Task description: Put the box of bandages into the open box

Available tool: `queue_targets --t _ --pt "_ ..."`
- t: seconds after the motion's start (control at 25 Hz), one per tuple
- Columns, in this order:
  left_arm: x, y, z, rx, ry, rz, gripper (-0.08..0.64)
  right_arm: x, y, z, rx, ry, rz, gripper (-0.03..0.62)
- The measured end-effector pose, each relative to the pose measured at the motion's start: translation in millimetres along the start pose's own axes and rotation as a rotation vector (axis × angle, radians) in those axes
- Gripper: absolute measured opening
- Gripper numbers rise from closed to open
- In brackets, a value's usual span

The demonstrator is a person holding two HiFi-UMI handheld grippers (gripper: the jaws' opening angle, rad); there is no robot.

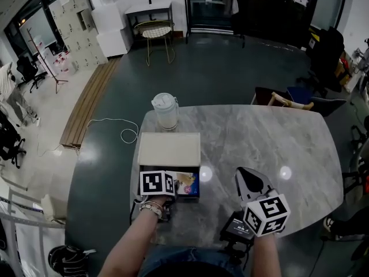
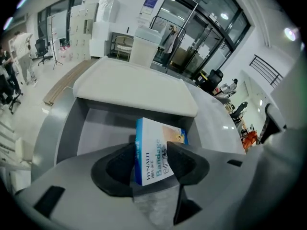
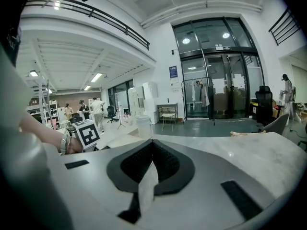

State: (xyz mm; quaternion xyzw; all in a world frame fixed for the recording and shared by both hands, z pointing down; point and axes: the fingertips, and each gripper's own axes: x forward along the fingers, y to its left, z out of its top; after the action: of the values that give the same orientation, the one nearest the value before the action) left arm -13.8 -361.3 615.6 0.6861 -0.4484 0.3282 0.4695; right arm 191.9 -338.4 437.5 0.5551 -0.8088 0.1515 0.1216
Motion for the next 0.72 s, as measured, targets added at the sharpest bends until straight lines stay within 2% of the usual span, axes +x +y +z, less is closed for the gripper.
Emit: queue_targets --t 0.08,0.16,0.28,0.52,0.72 --pt "3.7 -4.3 -0.7 0.031 0.017 0.001 0.277 -0.7 -2.3 2.6 0.002 -0.007 -0.004 0.025" --pt "5.7 -6.4 -0.1 0.048 0.015 0.015 0.307 -2.4 -4.2 4.8 0.0 -0.011 -0.009 0.025" --pt "4.9 -4.6 1.7 0.034 -0.01 0.028 0.312 -6.1 -8.2 6.2 -0.001 -0.015 -0.018 0.025" --pt "-4.0 -0.3 8.8 -0.002 -0.05 0.005 0.33 -12.9 -17.2 11.6 0.001 -0.031 -0.046 0.025" --pt "-28.9 5.3 25.1 -0.037 -0.152 -0.022 0.333 -14.8 -15.8 23.7 -0.011 -0.063 -0.05 0.025"
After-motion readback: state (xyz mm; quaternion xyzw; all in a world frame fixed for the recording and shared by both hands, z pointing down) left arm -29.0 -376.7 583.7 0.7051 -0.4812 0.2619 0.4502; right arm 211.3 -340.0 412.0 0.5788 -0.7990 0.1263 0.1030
